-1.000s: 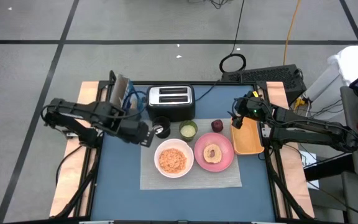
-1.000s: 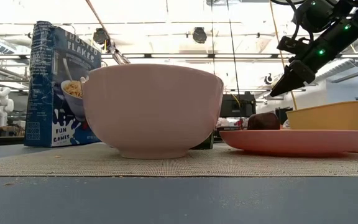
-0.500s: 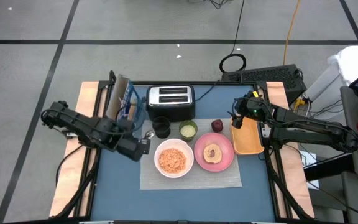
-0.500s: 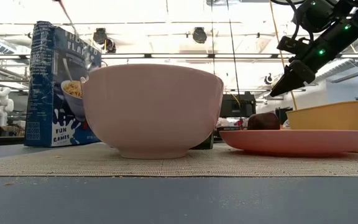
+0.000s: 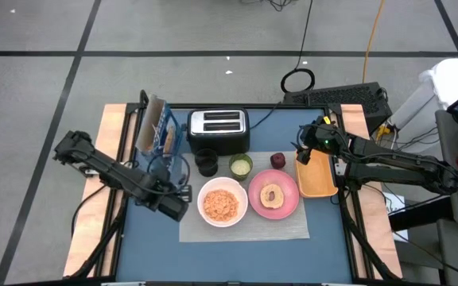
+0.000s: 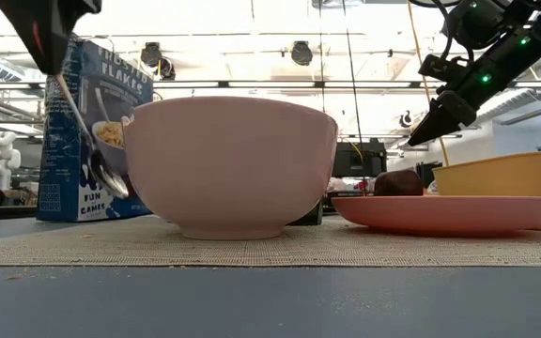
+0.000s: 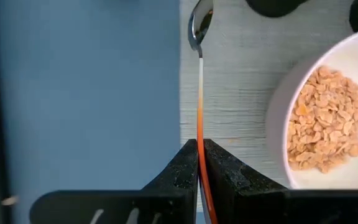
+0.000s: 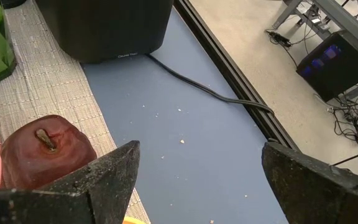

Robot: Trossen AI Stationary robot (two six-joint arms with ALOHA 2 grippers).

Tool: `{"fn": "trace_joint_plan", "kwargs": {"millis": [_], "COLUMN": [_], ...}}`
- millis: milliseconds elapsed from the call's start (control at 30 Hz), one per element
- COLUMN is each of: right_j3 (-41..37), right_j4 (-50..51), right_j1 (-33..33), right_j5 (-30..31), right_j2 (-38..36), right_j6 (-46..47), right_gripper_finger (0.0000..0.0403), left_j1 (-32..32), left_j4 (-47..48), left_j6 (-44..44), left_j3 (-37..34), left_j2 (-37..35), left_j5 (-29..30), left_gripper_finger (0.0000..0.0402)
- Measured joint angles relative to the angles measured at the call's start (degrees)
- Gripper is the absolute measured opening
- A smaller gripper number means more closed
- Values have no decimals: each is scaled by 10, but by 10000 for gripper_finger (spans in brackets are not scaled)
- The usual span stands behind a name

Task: Arrange a breakfast setting
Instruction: Put the orange spoon on the left of the gray mat

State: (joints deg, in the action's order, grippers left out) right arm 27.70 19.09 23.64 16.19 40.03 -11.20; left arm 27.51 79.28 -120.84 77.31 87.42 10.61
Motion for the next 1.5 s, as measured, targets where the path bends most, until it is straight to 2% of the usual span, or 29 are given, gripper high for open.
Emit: {"fn": "trace_joint_plan", "kwargs": {"millis": [200,567,1000,1500], "right_j3": [0,0,0,0], "right_j4": [0,0,-1,-1], "right_j1": [0,0,0,0], "right_j5": [0,0,0,0], "right_j2": [0,0,0,0], "right_j6": [0,0,0,0], "right_gripper_finger": [325,325,325,325], "left_j1": [0,0,3,3], "left_j4": [-87,-103,-269,-381], "left_j6": [-28,-101,-127,-144], "left_j3": [-64,-94,-163,-250], "left_j2": [0,0,8,8], "left_j5": [11,32,-7,-19], "left_gripper_finger": [23,23,23,23]}}
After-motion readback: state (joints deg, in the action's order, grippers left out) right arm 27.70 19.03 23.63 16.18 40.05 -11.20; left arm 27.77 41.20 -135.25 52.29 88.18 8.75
